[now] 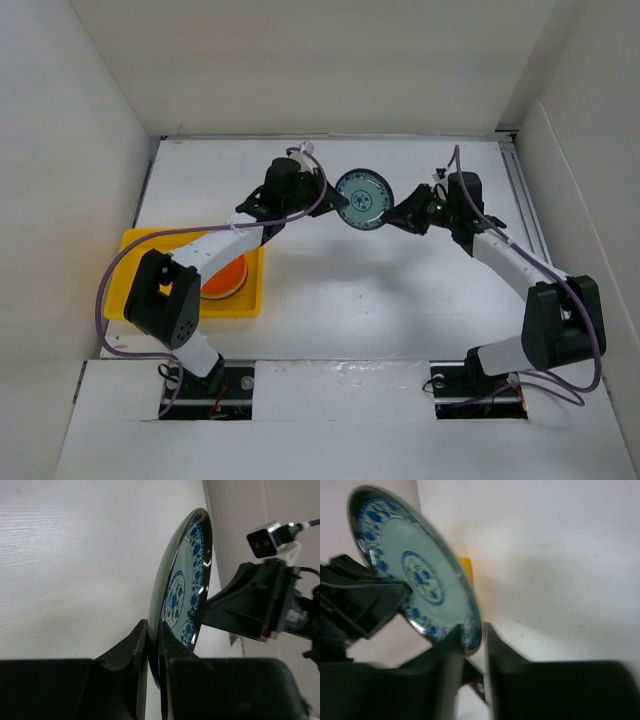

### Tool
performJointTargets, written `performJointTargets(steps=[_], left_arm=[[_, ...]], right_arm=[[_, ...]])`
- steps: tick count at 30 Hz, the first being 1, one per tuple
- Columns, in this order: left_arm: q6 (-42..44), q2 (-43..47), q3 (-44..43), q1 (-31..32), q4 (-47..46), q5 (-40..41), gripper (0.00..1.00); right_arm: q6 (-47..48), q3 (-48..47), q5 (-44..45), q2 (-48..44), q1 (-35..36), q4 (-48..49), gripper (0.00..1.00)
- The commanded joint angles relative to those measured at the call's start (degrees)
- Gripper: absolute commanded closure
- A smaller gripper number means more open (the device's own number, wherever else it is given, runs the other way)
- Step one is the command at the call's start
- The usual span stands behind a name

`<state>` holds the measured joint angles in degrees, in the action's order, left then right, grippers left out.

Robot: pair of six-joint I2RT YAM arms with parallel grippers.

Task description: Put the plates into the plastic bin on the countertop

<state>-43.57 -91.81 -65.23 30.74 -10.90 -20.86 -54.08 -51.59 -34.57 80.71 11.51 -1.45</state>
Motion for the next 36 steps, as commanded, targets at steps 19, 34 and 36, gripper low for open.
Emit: performJointTargets(steps=[19,34,36], left_arm=[[-46.3,58.3,26.0,-9.1,55.1,53.5,1.0],[-51.2,54.9,27.4,-9.1,60.7,58.0,0.27],[-50.6,53.0,25.7,-9.1,60.0,58.5,0.0]], right_arm=[[5.1,6.3,1.2,4.9,5.3,8.2,0.0],[4.1,7.1,-3.7,-5.9,6.1,8.2,0.0],[4.1,7.7,-4.9,-7.0,5.5,7.4,0.0]])
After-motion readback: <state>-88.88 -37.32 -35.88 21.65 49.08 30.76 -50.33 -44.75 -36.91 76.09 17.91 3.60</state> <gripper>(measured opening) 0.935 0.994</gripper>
